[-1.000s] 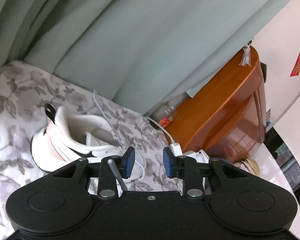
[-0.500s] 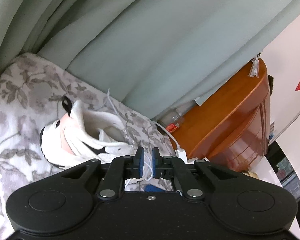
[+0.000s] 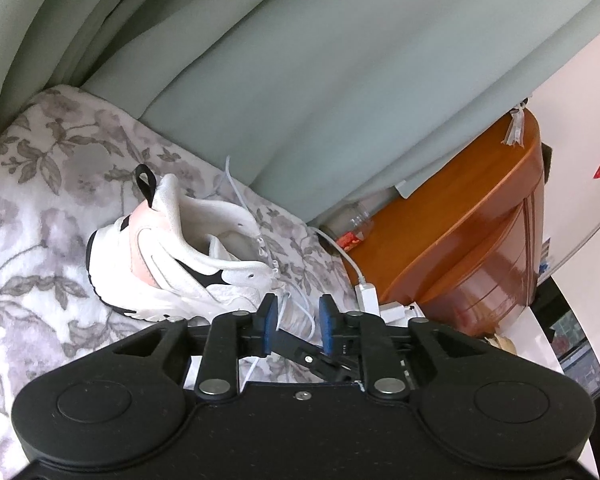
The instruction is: Lace up shoes with both hands
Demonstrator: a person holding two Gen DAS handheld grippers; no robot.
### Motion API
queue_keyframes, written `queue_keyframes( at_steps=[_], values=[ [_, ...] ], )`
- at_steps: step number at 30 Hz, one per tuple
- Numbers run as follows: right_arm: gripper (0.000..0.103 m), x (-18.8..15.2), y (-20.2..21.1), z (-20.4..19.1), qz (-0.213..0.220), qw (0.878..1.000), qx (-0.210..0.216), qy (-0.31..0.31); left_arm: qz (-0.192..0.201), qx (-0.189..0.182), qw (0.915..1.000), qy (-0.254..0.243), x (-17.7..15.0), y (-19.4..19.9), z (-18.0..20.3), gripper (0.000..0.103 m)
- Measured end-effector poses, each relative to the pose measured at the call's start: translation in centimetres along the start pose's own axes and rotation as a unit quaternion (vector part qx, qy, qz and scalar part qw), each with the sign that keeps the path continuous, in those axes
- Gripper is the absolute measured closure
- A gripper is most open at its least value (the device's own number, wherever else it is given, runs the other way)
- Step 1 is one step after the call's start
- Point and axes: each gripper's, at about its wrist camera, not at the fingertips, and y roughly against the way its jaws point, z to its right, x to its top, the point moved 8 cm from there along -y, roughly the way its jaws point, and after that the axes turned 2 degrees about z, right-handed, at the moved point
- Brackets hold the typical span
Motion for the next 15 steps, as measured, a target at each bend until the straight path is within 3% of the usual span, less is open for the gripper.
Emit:
queue_keyframes(
  at_steps=[5,9,15],
  values=[
    [0.101,-0.5,0.5,-3.0,-0.005,0.997,0.037,0.071,0.002,0.001,1.0,0.004,0.2,0.1,-0.3,0.078],
    [0.102,-1.9,0.1,-5.7,-0.026,0.989,0.083,0.116,-0.011,-0.006,0.9999,0.005,-0.2,-0.5,-0.1,0.069],
    [0.102,-3.9,-0.4,-7.9,-0.05,0.979,0.103,0.167,-0.034,0.0,0.9994,0.002,-0.6,-2.2,0.0,0.067]
  ],
)
